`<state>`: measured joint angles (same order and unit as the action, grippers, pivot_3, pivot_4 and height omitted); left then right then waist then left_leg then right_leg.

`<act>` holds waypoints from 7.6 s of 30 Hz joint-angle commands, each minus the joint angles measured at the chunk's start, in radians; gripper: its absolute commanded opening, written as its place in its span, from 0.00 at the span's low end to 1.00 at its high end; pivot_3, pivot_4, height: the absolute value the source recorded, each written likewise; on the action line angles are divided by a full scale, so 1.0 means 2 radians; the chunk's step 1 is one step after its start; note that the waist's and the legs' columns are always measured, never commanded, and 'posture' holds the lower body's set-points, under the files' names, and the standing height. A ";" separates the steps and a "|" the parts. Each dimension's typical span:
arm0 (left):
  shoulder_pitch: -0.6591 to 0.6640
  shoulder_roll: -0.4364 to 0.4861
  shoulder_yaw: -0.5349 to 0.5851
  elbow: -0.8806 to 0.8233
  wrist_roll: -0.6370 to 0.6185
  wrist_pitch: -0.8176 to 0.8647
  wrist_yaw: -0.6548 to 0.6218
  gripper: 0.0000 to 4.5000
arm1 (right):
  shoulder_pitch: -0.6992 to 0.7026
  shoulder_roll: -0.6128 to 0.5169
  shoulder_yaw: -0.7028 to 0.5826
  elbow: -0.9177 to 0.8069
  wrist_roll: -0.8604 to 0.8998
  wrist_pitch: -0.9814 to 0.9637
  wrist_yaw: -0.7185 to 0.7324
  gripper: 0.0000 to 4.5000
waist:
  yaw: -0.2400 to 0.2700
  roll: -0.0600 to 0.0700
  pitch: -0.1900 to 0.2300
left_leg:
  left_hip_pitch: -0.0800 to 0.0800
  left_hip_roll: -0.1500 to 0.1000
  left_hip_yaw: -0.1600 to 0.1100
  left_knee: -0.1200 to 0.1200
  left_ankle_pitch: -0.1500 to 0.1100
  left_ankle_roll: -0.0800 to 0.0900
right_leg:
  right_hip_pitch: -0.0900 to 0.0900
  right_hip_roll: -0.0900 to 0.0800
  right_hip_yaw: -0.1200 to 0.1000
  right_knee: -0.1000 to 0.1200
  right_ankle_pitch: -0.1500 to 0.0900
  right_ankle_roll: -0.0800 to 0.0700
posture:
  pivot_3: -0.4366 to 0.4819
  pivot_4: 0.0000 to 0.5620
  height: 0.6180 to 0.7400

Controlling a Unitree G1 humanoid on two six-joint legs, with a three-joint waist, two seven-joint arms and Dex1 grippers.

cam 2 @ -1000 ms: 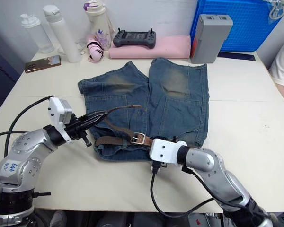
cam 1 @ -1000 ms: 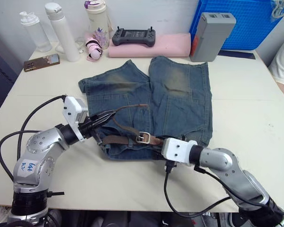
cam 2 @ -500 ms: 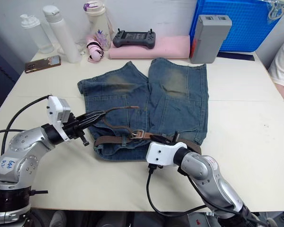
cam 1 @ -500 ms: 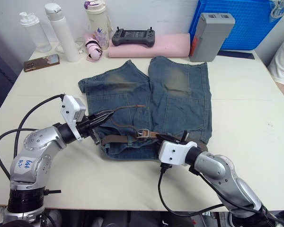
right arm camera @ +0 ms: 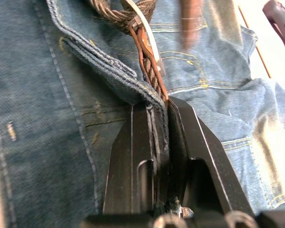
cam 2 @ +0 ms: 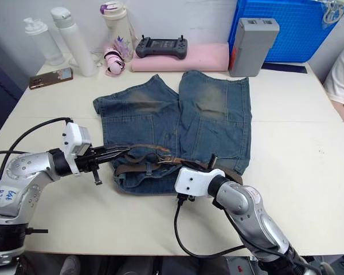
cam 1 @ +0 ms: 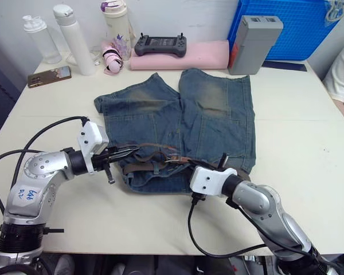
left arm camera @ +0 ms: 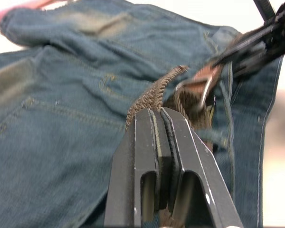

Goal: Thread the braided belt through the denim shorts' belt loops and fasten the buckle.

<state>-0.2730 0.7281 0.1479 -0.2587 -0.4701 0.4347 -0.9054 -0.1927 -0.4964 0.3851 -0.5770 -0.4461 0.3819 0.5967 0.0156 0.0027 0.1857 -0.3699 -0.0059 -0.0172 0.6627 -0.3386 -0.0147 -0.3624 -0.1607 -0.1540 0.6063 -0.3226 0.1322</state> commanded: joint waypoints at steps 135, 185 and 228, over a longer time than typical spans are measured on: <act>-0.162 0.058 -0.084 0.154 0.081 -0.137 -0.213 0.00 | -0.110 0.015 0.005 0.066 -0.203 -0.131 0.048 0.00 | -0.009 -0.002 -0.001 | 0.000 0.000 0.005 0.002 0.000 0.000 | -0.007 0.001 0.009 0.009 0.000 0.000 | 0.48 0.27 0.79; -0.142 0.068 -0.109 0.177 0.116 -0.182 -0.239 0.00 | -0.184 -0.015 0.012 0.135 -0.188 -0.315 0.003 0.00 | -0.012 -0.002 -0.001 | 0.000 0.000 0.006 0.002 0.000 0.000 | -0.007 0.001 0.009 0.009 0.000 0.000 | 0.48 0.27 0.79; -0.112 0.063 -0.093 0.150 0.099 -0.155 -0.196 0.00 | -0.181 0.072 0.063 0.202 -0.178 -0.124 0.165 0.00 | -0.022 -0.004 -0.003 | 0.001 0.002 0.005 0.002 0.000 0.000 | -0.007 0.003 0.010 0.010 0.000 -0.001 | 0.48 0.27 0.79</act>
<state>-0.5009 0.8571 -0.0582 0.0809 -0.2495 0.1223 -1.3036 -0.5640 -0.3568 0.4760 -0.1951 -0.7952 0.1204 0.9122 -0.0284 -0.0056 0.1806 -0.3682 -0.0028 -0.0069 0.6670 -0.3392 -0.0140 -0.3764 -0.1544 -0.1338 0.6264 -0.3230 0.1312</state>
